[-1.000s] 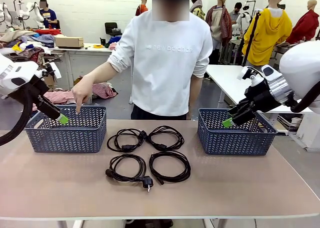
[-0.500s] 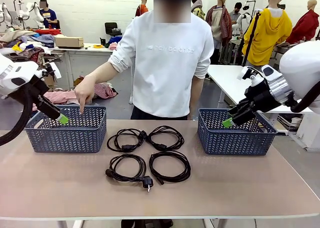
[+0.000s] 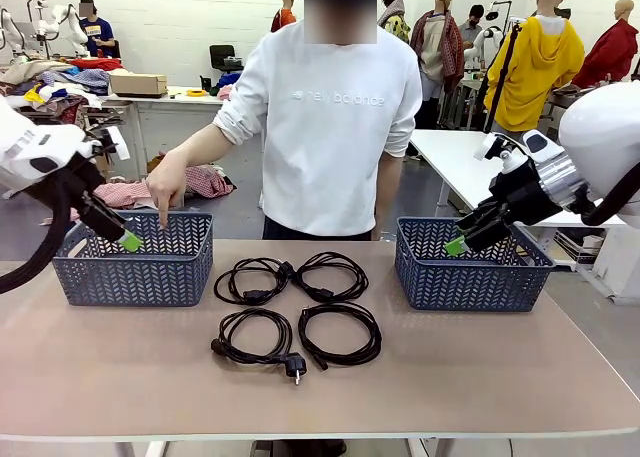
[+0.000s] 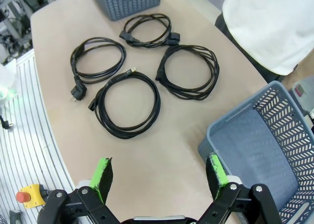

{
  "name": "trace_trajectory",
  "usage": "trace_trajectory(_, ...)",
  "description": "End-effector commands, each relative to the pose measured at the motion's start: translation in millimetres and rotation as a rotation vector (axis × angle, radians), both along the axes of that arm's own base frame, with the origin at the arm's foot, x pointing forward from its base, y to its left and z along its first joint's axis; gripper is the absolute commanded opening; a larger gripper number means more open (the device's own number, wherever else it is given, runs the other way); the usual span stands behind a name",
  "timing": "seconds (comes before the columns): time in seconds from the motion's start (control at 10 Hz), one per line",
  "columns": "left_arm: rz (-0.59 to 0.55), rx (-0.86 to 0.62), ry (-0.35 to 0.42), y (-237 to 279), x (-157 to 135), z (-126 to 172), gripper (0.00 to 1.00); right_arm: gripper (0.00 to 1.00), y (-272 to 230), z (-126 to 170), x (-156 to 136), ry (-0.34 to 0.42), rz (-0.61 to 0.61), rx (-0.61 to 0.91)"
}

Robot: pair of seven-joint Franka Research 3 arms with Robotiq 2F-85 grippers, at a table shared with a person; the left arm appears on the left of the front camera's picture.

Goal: Organize the cables according to human instructions.
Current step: Pick up a bundle of cables and place it in the basket indicated by the human.

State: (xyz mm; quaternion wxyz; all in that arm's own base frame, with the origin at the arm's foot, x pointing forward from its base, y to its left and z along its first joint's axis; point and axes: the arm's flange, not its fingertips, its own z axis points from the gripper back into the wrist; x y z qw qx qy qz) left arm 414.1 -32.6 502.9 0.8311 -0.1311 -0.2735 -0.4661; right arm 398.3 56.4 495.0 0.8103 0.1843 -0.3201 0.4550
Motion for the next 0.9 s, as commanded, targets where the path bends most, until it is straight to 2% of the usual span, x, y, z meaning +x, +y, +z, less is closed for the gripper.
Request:
trace_trajectory(0.0,-0.095,0.113,-0.015,-32,12,1,1.00,1.00,0,-1,3,-0.013,0.014,0.025)
trace_trajectory(0.3,-0.318,0.250,0.019,-97,16,-22,1.00,1.00,0,-1,3,-0.013,0.014,0.025)
trace_trajectory(0.8,-0.497,0.370,0.070,-186,7,-87,1.00,1.00,0,-1,3,-0.013,0.014,0.025)
